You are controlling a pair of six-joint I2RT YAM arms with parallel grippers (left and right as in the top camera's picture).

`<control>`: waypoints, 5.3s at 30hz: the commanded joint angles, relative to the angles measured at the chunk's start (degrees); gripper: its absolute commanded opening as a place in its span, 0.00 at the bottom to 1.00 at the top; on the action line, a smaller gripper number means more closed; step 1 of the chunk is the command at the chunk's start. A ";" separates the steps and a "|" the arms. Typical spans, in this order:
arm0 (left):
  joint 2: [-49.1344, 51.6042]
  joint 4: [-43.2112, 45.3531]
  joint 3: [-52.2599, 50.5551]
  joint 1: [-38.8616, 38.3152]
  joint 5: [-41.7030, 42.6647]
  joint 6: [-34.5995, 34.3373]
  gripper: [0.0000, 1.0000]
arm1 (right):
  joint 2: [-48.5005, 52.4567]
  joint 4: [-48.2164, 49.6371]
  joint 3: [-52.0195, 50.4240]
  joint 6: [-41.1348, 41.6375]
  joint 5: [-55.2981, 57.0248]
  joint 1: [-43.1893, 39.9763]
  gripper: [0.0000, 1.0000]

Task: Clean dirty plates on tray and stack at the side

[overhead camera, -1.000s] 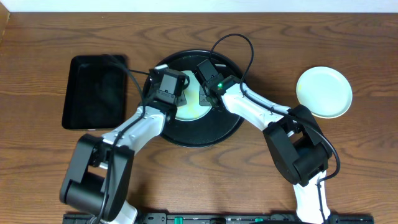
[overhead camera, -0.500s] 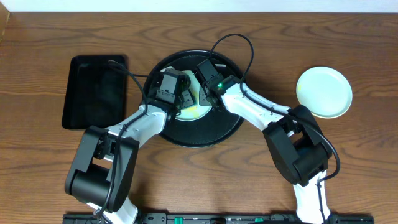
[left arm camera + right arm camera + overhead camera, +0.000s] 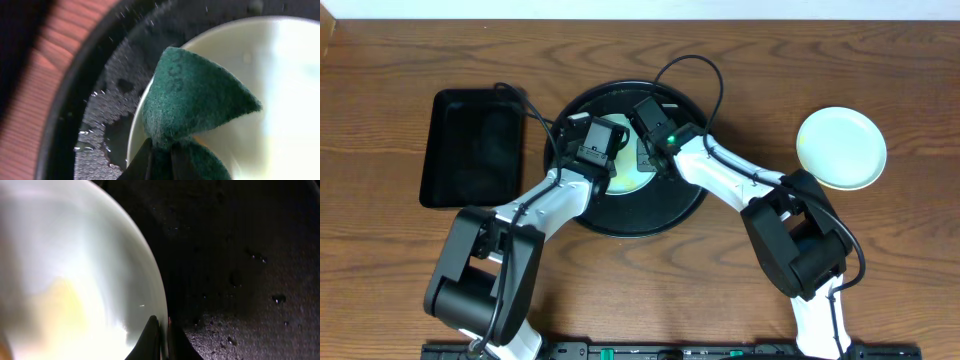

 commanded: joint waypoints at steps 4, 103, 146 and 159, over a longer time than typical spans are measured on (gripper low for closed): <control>-9.84 2.27 -0.81 1.62 -7.23 1.29 0.08 | 4.17 -1.14 -1.16 -7.37 -1.51 1.22 0.01; -28.52 -12.50 -0.90 28.26 8.41 -3.26 0.08 | -22.91 -31.17 9.68 -38.82 -12.70 -43.76 0.01; -27.98 -11.61 -0.90 28.46 8.37 -3.28 0.08 | -25.11 -13.68 -9.90 -17.46 -25.14 -57.48 0.40; -13.77 -1.18 -0.90 38.49 8.46 -3.26 0.08 | -43.69 -21.35 -9.90 -16.41 -16.55 -36.65 0.49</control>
